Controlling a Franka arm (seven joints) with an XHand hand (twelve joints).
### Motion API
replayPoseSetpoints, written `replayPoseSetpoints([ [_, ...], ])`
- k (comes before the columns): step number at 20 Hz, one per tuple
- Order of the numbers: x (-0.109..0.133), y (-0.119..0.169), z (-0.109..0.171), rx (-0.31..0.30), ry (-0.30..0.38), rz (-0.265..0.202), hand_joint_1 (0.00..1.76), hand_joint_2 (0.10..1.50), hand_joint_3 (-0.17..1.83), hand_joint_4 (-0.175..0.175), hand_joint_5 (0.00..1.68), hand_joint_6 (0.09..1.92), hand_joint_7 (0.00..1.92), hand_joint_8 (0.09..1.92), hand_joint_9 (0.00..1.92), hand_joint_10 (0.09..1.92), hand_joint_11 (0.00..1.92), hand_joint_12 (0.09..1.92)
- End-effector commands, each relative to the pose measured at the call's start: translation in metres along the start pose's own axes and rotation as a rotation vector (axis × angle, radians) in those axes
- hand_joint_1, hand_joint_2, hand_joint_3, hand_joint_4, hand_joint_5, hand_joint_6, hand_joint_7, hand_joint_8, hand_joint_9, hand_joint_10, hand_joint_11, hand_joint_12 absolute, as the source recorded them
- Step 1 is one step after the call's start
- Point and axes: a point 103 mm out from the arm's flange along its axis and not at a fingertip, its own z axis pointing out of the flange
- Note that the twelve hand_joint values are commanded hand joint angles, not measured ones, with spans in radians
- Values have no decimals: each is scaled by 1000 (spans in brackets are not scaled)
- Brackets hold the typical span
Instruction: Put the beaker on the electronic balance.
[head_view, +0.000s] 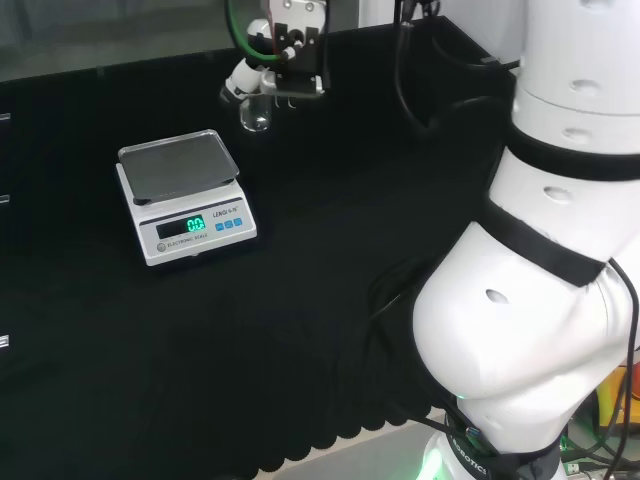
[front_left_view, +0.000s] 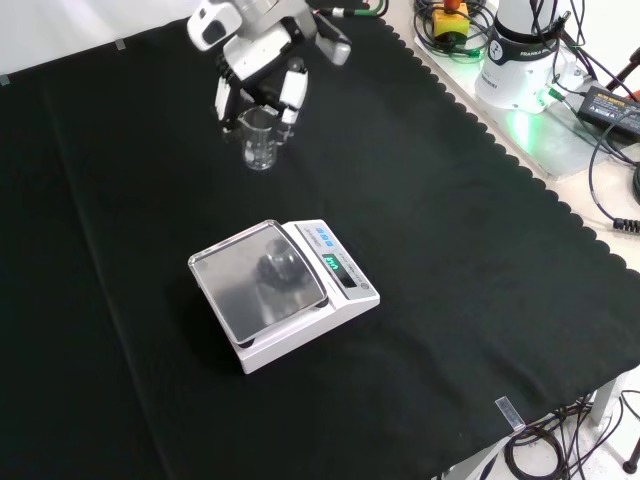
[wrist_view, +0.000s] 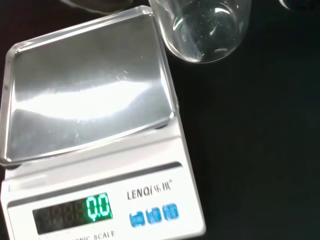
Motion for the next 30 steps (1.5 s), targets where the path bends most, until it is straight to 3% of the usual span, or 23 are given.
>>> replayPoseSetpoints([
  [1,39,48,10,46,-32,-52,1161,1088,15,-175,1015,946,1264,715,1725,237,1687,454],
  [11,71,91,36,124,-38,-91,1161,1089,14,-175,1016,946,1263,718,1724,242,1692,458],
  [30,107,104,81,180,-57,-143,1161,1089,12,-175,1016,945,1262,720,1723,252,1695,463],
])
